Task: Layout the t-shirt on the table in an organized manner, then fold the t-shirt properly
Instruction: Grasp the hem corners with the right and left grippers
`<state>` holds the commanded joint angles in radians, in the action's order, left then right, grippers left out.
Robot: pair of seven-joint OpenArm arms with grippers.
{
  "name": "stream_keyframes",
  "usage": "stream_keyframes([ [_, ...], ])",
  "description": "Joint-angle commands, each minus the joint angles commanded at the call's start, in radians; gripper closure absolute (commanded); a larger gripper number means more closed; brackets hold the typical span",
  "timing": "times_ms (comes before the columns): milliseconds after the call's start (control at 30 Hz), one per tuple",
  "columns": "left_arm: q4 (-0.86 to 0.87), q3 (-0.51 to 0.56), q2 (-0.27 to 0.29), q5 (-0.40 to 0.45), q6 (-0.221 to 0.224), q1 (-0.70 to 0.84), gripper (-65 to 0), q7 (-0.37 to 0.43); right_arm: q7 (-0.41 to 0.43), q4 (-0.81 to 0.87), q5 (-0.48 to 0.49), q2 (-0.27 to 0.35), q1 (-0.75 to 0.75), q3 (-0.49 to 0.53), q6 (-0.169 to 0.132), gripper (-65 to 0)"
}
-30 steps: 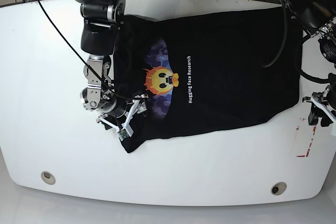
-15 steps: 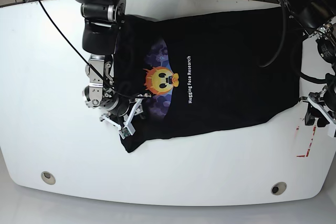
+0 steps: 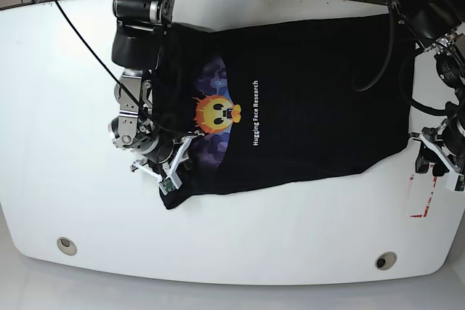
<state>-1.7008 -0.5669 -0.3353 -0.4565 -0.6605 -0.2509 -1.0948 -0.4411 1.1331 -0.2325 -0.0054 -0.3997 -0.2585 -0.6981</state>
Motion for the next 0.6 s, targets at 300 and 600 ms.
stream_keyframes([
  [300,0.057,0.025,0.0,0.0,0.0,-0.008,-23.9,0.021,0.0,-0.002,0.0,-0.002,0.008,0.0,0.0,-28.2],
  [600,0.058,0.026,0.0,0.0,0.0,-0.009,-23.9,0.021,0.006,-0.071,0.0,0.02,0.0,0.0,0.0,-8.7],
])
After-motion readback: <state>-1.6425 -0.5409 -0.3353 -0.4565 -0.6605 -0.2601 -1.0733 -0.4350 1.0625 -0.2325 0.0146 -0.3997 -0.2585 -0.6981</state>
